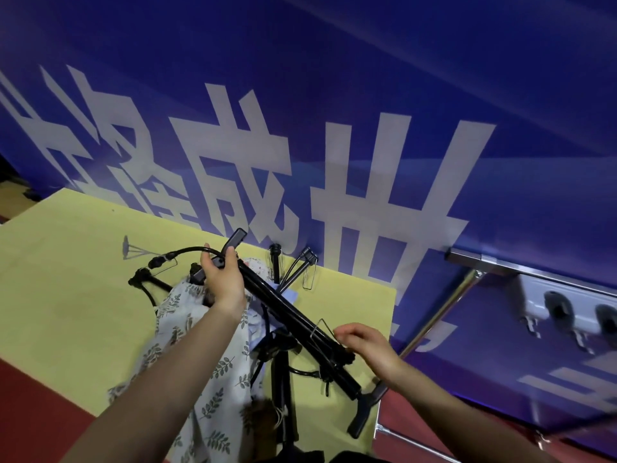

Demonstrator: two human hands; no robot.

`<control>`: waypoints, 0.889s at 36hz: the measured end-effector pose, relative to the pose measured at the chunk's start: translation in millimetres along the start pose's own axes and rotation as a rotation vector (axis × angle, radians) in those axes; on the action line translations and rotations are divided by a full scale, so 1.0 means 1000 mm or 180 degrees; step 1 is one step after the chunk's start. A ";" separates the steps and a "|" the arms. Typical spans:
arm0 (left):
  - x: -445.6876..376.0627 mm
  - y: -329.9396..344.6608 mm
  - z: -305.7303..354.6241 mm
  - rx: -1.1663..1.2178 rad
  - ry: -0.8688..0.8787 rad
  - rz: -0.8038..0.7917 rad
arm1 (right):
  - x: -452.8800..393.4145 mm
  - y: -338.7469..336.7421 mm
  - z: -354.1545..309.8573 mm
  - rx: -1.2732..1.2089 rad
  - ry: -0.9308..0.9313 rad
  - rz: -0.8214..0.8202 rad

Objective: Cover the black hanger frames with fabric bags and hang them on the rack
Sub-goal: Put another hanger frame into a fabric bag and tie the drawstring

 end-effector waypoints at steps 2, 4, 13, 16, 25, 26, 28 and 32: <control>0.003 0.003 -0.001 0.0087 -0.0157 -0.0105 | -0.003 0.004 0.002 0.1435 -0.0463 0.0040; 0.007 0.007 0.004 0.0177 -0.0208 -0.0166 | -0.006 0.006 0.003 0.2145 -0.0781 0.0040; 0.045 0.026 0.044 0.0172 0.0016 -0.0960 | -0.003 0.048 -0.031 0.1046 -0.0144 -0.1079; 0.041 0.025 0.049 -0.0024 0.0051 -0.1135 | -0.004 0.063 -0.036 0.0150 0.0164 -0.1267; 0.034 -0.001 0.064 -0.0273 -0.0550 -0.1629 | -0.011 0.071 -0.042 -0.0375 0.0076 -0.1422; 0.033 -0.005 0.065 -0.0460 -0.0530 -0.1686 | -0.012 0.071 -0.043 -0.0284 0.0070 -0.1359; 0.027 -0.015 0.064 -0.0846 -0.0449 -0.1692 | -0.017 0.070 -0.044 -0.0012 0.0030 -0.1208; 0.012 -0.037 0.066 -0.1368 -0.0039 -0.1578 | -0.028 0.072 -0.048 0.0248 -0.0039 -0.1004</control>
Point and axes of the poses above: each hand's wrist, its own x-axis away from the middle knuckle, its own y-axis out of the palm, z = x × y, the point moved 3 cm from there along -x, towards the middle knuckle
